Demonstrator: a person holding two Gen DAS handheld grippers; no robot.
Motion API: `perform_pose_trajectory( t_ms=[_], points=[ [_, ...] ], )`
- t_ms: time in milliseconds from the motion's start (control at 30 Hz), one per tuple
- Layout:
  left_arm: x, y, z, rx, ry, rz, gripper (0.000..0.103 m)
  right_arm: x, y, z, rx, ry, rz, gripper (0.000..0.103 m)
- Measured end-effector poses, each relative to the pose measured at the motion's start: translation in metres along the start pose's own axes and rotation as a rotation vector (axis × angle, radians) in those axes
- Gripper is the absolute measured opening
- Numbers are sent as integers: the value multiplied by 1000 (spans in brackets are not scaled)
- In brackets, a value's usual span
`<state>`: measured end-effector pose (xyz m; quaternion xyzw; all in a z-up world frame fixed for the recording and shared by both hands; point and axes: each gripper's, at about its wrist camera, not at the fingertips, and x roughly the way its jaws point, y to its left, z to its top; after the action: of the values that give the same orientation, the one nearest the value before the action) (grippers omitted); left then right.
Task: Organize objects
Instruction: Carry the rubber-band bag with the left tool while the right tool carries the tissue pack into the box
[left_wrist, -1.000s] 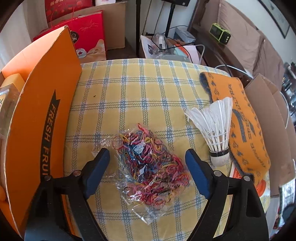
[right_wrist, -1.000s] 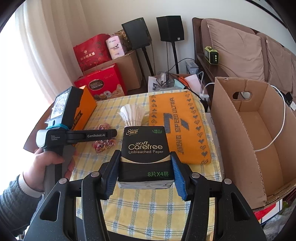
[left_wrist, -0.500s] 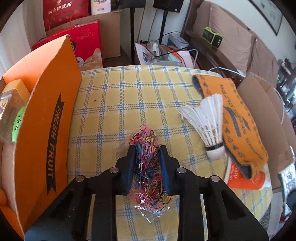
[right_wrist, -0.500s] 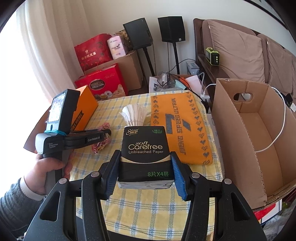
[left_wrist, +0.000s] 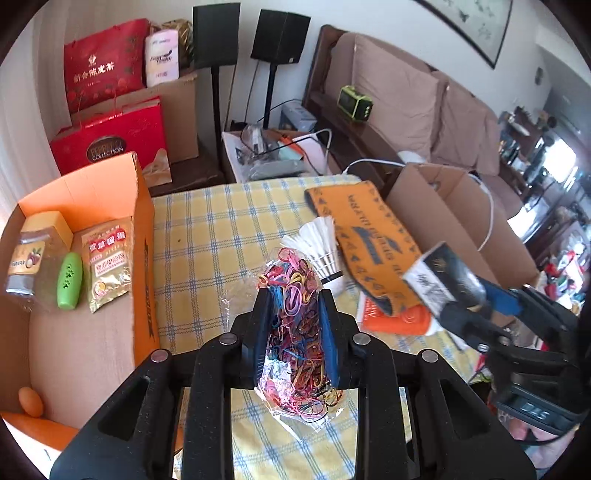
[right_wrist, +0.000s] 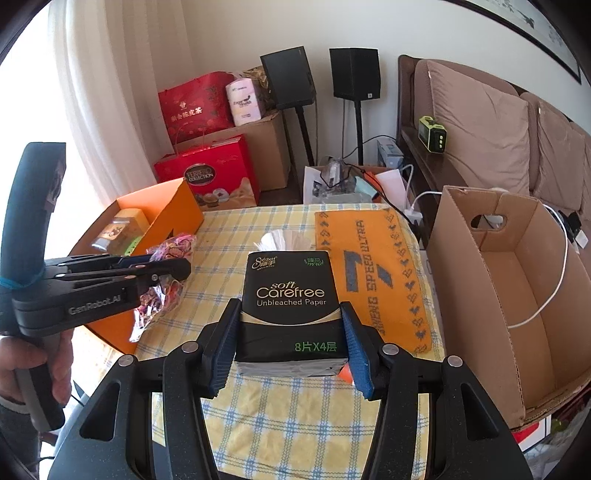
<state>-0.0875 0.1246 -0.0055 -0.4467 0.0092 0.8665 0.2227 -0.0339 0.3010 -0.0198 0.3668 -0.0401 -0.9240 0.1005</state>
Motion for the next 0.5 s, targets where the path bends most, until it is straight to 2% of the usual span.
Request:
perform_pose_trajectory(
  t_ms=[167, 333, 500],
  points=[
    [-31, 15, 8, 1, -27, -6, 24, 2, 19, 13, -20, -8, 38, 53],
    [-53, 45, 8, 8, -43, 53, 24, 6, 46, 28, -46, -16, 91, 53],
    [-67, 96, 0, -42, -43, 131, 24, 20, 84, 41, -85, -4, 168, 53]
  ],
)
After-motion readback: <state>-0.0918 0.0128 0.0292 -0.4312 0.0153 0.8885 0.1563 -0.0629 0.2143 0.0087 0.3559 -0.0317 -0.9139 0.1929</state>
